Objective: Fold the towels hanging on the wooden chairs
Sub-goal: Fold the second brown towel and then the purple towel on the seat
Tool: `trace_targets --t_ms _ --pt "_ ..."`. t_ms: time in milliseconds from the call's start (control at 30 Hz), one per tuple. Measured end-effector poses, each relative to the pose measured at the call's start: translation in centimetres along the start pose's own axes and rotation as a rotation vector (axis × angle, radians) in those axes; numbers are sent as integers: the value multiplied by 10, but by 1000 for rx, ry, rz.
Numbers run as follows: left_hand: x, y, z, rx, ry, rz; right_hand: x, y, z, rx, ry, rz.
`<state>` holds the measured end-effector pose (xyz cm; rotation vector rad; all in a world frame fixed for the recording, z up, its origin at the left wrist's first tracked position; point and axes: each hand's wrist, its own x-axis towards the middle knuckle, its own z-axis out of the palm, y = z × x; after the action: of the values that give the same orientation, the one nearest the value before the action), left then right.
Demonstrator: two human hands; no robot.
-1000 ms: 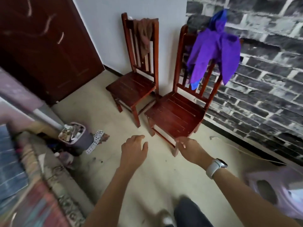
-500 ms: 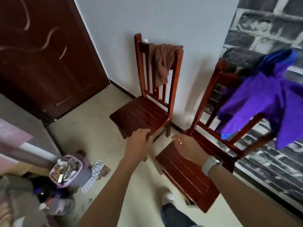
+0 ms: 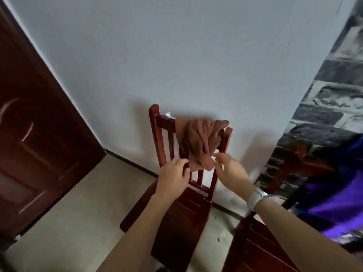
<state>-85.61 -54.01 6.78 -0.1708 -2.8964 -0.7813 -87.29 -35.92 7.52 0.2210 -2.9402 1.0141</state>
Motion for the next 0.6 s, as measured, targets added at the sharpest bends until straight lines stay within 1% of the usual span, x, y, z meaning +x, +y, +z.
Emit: trace_targets --t_ms 100,167,233,300,367,400,467,600 --pt "63 -34 -8 -8 -71 144 54 -18 16 -15 193 171" --pt "100 -54 -11 2 -102 243 85 -28 28 -134 264 248" --pt "133 -68 -14 21 -126 317 111 -37 39 -266 262 311" --pt "161 -79 -11 52 -150 373 130 -43 49 -376 212 393" --pt "182 -83 -5 51 -189 394 142 -43 58 -462 196 429" --pt "187 -82 -2 26 -216 392 145 -41 60 -468 213 429" --pt "193 -79 5 -112 -266 320 145 -40 59 -363 238 420" --pt "175 -69 7 -561 -432 -34 102 -47 67 -86 270 454"
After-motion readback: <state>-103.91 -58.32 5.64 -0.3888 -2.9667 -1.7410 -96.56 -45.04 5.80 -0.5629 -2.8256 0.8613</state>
